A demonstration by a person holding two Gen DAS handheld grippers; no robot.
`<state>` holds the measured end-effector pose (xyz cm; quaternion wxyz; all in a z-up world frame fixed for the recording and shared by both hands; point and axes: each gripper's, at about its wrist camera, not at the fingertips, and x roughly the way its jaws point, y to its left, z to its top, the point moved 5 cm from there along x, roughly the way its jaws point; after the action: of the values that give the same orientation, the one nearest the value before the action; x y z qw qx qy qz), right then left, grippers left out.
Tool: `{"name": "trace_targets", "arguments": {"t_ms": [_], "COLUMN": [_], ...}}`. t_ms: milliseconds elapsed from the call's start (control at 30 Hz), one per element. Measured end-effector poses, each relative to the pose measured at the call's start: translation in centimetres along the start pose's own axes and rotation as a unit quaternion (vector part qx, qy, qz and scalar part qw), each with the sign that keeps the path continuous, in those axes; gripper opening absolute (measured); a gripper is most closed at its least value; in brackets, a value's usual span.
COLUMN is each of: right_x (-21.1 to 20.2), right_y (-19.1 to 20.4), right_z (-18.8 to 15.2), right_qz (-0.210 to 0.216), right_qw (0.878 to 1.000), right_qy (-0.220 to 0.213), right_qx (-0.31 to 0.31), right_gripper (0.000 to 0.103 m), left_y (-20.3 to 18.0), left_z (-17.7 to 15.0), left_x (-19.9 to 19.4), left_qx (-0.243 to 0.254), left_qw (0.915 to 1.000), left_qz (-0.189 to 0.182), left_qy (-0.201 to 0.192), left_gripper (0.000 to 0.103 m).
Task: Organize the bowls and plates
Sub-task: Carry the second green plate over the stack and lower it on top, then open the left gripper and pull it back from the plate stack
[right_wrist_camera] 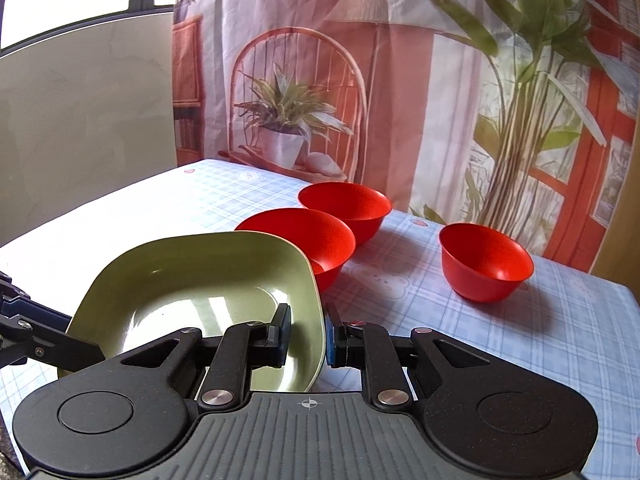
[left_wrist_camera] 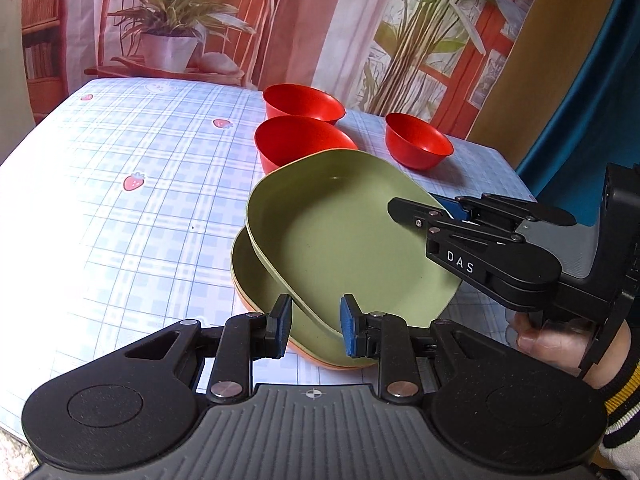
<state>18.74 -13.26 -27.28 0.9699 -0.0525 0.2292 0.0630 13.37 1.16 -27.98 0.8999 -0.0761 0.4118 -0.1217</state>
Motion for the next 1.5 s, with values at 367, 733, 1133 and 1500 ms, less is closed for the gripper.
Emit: {"name": "trace_targets", "arguments": {"t_ms": [367,733,1133,1500], "right_x": [1.6,2.4,2.5,2.5], "right_y": [0.7,1.5,1.8,1.8], "right_z": [-0.7,-2.2,-2.4,-2.4], "right_qz": [0.022,0.001,-0.018,-0.021], "right_qw": [0.999,0.997,0.995,0.995], "right_qy": [-0.002,0.009,0.013,0.018], "right_qx": [-0.047,-0.071,-0.094,-0.091], "right_gripper": [0.016,0.015,0.011,0.011], "left_y": [0.7,1.2,1.5,2.2], "left_z": [-1.1,-1.3,-1.3,-1.4], "left_x": [1.2,1.0,0.1,0.4], "left_qx": [-0.024,-0.035,-0.043,-0.056], "left_qw": [0.9994,0.9991,0.999,0.9983], "left_qz": [-0.003,-0.005,-0.012,-0.012], "left_qy": [0.023,0.022,0.006,0.008], "left_gripper": [0.028,0.028,0.027,0.016]}}
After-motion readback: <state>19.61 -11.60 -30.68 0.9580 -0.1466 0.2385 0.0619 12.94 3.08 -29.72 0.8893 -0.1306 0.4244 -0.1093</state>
